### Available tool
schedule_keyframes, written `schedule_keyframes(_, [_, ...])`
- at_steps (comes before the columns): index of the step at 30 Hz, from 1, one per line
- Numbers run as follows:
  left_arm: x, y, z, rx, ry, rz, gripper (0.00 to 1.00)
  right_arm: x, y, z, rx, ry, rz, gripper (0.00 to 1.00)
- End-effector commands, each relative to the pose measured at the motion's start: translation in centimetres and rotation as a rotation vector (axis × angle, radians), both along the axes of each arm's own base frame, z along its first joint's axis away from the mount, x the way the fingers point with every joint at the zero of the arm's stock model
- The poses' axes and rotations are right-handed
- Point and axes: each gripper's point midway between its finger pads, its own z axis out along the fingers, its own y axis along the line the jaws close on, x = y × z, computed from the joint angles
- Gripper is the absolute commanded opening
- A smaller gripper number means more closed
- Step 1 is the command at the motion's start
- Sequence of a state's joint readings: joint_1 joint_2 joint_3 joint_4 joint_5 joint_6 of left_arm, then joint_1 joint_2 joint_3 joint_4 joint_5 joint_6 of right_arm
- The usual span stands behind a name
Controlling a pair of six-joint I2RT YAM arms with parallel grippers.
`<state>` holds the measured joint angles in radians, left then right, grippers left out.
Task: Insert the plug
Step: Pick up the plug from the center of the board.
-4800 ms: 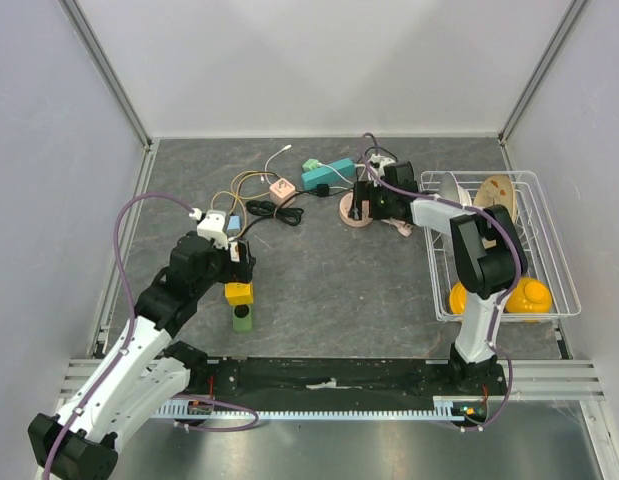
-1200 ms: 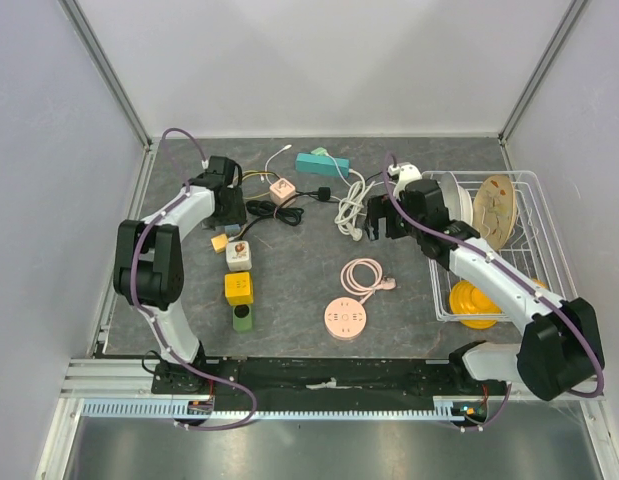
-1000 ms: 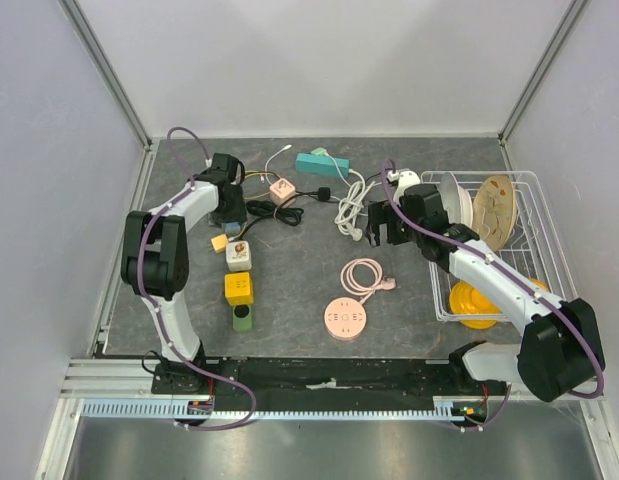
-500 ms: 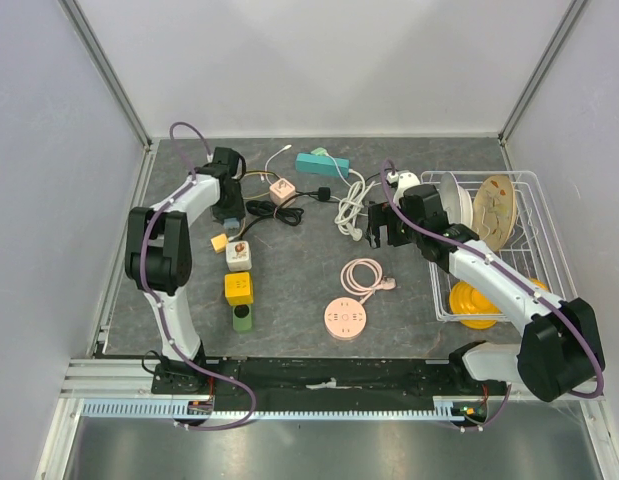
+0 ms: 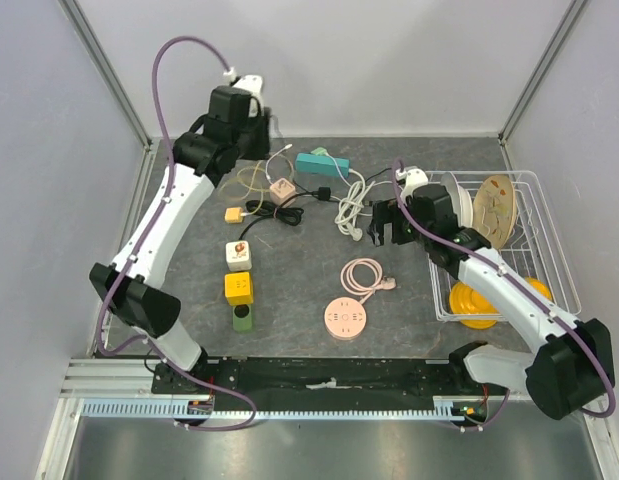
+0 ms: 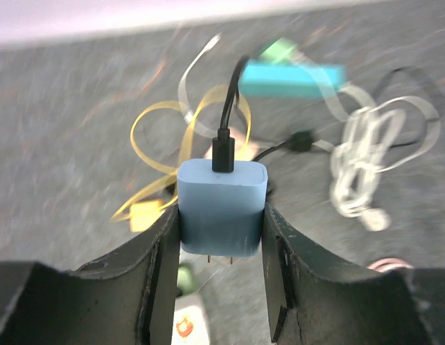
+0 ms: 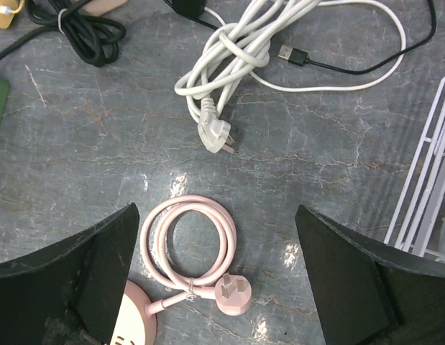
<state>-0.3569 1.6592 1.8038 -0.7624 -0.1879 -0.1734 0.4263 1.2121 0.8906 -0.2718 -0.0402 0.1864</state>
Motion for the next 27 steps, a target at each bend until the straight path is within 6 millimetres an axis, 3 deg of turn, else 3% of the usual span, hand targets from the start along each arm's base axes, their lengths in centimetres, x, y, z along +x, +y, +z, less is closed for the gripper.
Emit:
schedule_keyframes(1, [-3.5, -5.2, 10.4, 0.041, -0.231, -0.19, 0.07, -0.1, -0.3, 3.8, 0.034, -0.092, -0.01, 0.98])
schedule_keyframes(3, [-4.5, -6.5, 12.7, 0.025, -0.287, -0.226, 0.08, -0.4, -0.5, 4.2, 0.037, -0.101, -0.011, 0.98])
schedule_keyframes(5, [-5.7, -8.1, 13.0, 0.001, -0.298, -0.289, 0.08, -0.9, -0.8, 4.8, 0.04, -0.113, -0.013, 0.98])
schedule_keyframes(8, [-6.7, -9.8, 10.3, -0.008, -0.251, -0.373, 0.08, -1.7, -0.9, 5.5, 0.049, -0.122, -0.004, 0.98])
schedule_keyframes(9, [-7.1, -10.7, 7.6, 0.013, -0.212, -0.413, 0.08, -2.1, -1.0, 6.0, 0.055, -0.13, 0.0, 0.98])
schedule_keyframes(10, [-7.7, -11.4, 6.5, 0.009, -0.198, -0.449, 0.08, -2.3, -1.0, 6.3, 0.061, -0.134, 0.003, 0.98])
schedule_keyframes(11, [-8.5, -11.5, 6.4, -0.002, -0.211, -0.468, 0.08, -2.6, -1.0, 6.6, 0.069, -0.138, 0.011, 0.98])
schedule_keyframes(12, [-9.3, -11.9, 3.1, 0.012, -0.155, -0.498, 0.08, -2.8, -0.7, 7.3, 0.089, -0.144, 0.023, 0.98])
schedule_keyframes(14, [-10.4, -13.4, 2.4, -0.04, -0.188, -0.569, 0.07, -3.4, -0.2, 8.4, 0.124, -0.153, 0.052, 0.98])
schedule_keyframes(15, [-11.7, -13.1, 0.3, -0.043, -0.161, -0.595, 0.07, -3.9, 0.8, 9.4, 0.162, -0.155, 0.103, 0.97])
schedule_keyframes(17, [-12.4, -13.7, 0.2, -0.087, -0.216, -0.636, 0.07, -4.4, 1.9, 10.3, 0.221, -0.137, 0.144, 0.97])
schedule_keyframes(18, [-13.2, -13.3, -1.1, -0.071, -0.221, -0.66, 0.07, -4.7, 2.5, 11.3, 0.255, -0.138, 0.171, 0.96])
schedule_keyframes(20, [-13.9, -13.7, -1.4, -0.085, -0.259, -0.708, 0.06, -5.2, 3.7, 12.2, 0.329, -0.109, 0.206, 0.96])
schedule_keyframes(21, [-14.5, -13.5, -2.8, -0.072, -0.249, -0.73, 0.06, -5.2, 4.1, 12.8, 0.353, -0.105, 0.214, 0.95])
schedule_keyframes(27, [-17.0, -14.5, -4.0, -0.082, -0.309, -0.857, 0.07, -6.1, 7.4, 13.3, 0.576, 0.061, 0.262, 0.89])
